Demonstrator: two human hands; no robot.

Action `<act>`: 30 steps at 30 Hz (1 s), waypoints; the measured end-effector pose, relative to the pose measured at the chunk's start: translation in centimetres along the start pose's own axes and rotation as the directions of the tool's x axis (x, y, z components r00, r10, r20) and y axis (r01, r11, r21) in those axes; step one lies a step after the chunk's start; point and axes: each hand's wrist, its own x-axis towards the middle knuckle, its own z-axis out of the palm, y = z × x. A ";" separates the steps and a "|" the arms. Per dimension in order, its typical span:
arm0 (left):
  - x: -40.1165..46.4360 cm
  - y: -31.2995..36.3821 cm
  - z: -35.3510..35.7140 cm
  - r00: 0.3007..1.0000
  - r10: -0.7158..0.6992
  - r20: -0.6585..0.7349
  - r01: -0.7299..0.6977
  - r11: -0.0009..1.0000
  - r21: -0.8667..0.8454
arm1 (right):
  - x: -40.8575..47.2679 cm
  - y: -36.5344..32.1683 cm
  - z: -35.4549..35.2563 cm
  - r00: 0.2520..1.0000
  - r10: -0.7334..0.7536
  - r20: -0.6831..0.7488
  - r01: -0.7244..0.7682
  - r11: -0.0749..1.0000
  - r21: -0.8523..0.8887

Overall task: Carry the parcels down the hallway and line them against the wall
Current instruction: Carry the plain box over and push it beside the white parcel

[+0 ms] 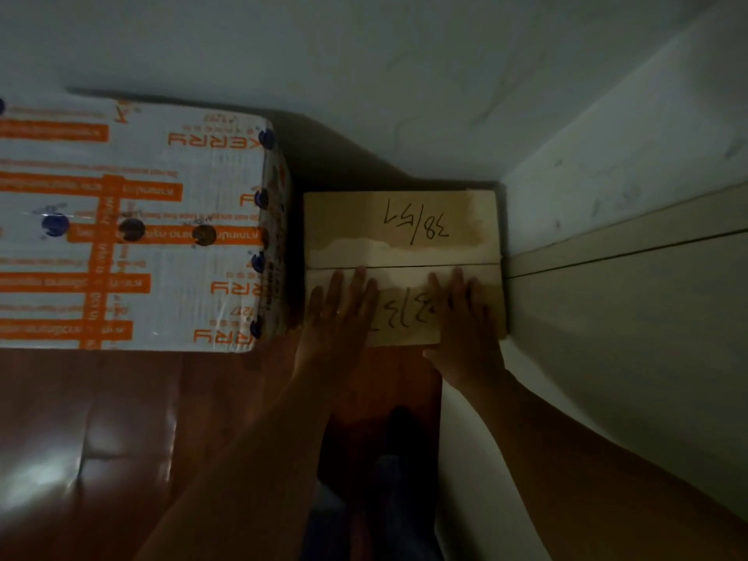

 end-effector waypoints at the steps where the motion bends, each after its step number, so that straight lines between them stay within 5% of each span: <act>1: 0.1 -0.3 0.0 1.000 0.008 -0.014 -0.008 1.000 -0.002 | 0.2 0.1 0.3 0.999 -0.005 -0.040 0.004 1.000 -0.016; 11: 2.3 -1.2 -2.4 0.997 -0.070 0.008 0.070 0.997 0.012 | 3.4 0.0 -2.7 0.999 -0.035 -0.003 0.036 0.997 0.063; 16: 0.4 -0.8 -5.9 0.992 -0.005 -0.128 0.005 1.000 -0.008 | 2.6 -0.2 -5.1 0.999 0.011 0.037 -0.017 0.989 0.146; 20: -0.8 -3.0 -9.8 0.916 -0.228 -0.331 0.220 0.974 -0.062 | 2.3 -2.3 -7.2 0.998 0.023 0.059 -0.031 0.989 0.145; 24: -1.5 -6.0 -9.6 0.857 -0.437 -0.272 0.416 0.899 -0.133 | 3.1 -4.3 -6.1 0.988 0.013 0.157 -0.030 0.994 0.106; 30: -1.4 -8.5 -7.9 0.878 -0.415 -0.238 0.381 0.908 -0.174 | 2.9 -5.5 -3.1 0.997 0.047 0.061 -0.054 0.992 0.118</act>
